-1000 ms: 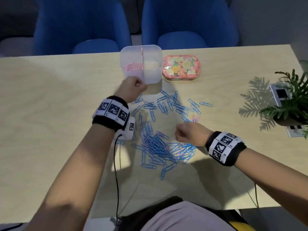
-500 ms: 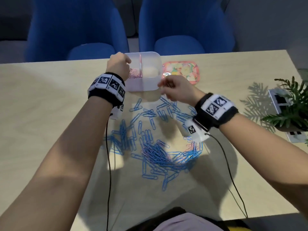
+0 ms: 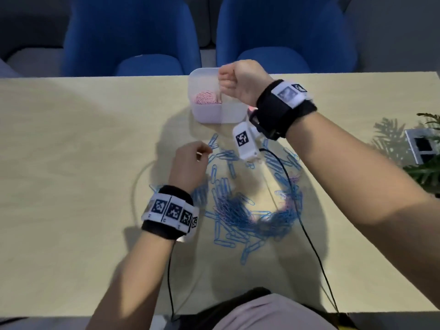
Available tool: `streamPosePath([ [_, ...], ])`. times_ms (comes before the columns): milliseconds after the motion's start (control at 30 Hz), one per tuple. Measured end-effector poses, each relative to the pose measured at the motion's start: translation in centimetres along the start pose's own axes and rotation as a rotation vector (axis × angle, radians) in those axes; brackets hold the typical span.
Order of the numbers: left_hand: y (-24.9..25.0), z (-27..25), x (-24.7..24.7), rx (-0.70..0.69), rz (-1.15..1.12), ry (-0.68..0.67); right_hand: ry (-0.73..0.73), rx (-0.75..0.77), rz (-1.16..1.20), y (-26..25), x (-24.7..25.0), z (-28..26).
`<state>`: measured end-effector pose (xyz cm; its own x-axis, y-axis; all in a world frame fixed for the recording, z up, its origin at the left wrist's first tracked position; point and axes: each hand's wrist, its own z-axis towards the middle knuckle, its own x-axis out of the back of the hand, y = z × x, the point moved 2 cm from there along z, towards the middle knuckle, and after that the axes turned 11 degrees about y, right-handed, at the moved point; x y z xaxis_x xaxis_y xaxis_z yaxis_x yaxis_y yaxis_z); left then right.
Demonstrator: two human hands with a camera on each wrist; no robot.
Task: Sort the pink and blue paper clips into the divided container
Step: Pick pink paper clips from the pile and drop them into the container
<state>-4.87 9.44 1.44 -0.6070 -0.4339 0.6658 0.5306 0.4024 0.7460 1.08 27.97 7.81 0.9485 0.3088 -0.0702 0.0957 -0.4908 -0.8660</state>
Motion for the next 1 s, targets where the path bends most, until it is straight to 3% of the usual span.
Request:
streamPosePath([
  [167, 1.7, -3.6, -4.6, -0.174, 0.135, -0.308, 0.236, 0.015, 0.037, 4.6, 10.2, -6.3],
  [300, 3.9, -6.7, -8.7, -0.36, 0.273, -0.487, 0.333, 0.045, -0.233, 10.5, 17.4, -11.3],
  [400, 4.6, -8.7, -11.0, -0.417, 0.339, -0.569, 0.363, 0.061, -0.377, 14.5, 20.5, -13.5],
  [500, 4.4, -10.0, -12.0, -0.485, 0.389, -0.596, 0.356, 0.144, -0.693, 17.8, 21.3, -14.3],
  [600, 4.0, -10.7, -12.0, -0.52, 0.379, -0.625, 0.355, 0.129, -0.921, 19.5, 20.0, -14.9],
  [700, 3.4, -11.2, -11.7, -0.55, 0.382, -0.664, 0.362, 0.14, -0.926, 20.0, 19.2, -15.0],
  [833, 3.2, -11.2, -11.2, -0.521, 0.363, -0.736, 0.381, 0.101, -0.805, 20.3, 21.7, -14.9],
  [1000, 4.1, -9.5, -11.3, -0.486, 0.197, -0.536, 0.483, 0.043, -0.795, 20.1, 24.5, -15.6],
])
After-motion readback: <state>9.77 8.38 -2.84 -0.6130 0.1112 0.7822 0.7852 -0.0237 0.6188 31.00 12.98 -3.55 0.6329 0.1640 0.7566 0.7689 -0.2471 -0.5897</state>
